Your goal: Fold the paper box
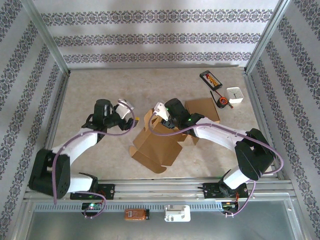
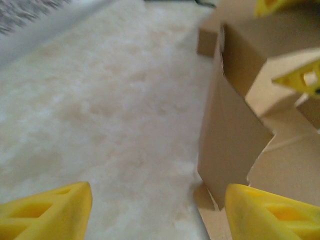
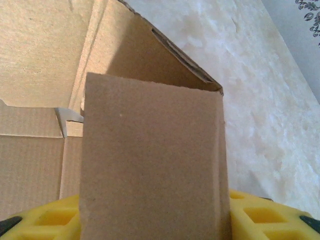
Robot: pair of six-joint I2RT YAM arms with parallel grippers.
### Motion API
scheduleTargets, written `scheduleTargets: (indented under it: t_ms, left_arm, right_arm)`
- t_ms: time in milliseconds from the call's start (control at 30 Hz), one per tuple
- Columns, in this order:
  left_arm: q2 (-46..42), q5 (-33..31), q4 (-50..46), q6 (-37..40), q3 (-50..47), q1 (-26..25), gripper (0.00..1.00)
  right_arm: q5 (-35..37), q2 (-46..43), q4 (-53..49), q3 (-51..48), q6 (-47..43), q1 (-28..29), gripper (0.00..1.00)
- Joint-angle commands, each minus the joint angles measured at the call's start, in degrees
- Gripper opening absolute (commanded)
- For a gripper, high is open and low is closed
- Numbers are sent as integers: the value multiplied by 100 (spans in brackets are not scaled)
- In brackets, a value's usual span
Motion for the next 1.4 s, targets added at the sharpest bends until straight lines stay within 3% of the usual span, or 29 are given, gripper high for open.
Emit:
scheduleTargets:
  t_ms: [0, 200, 433, 600, 900, 1167, 1367]
  left_arm:
    - [494, 963, -888, 1225, 600, 47, 70]
    - [1129, 1168, -386, 1245, 831, 32, 66]
    - [1640, 1474, -624, 1598, 1250, 21, 61]
    - [1846, 1851, -553, 1654, 1452, -45, 52]
    - [2289, 2337, -890, 1769, 1941, -464, 52]
    - [2479, 1850, -755, 1626, 1940, -802, 53]
    - [2779, 1621, 404, 874, 1705, -955, 53]
  right_arm:
    - [-122, -167, -44, -69, -47, 38, 55]
    - [-151, -176, -48, -64, -19, 40, 56]
    - [-187, -174, -39, -63, -37, 36, 56]
    - [-193, -187, -37, -59, -43, 40, 56]
    - [-260, -170, -29, -21, 18, 42, 56]
    - [-301, -149, -4, -34, 47, 37, 56]
    - [-360, -148, 8, -42, 73, 50, 56]
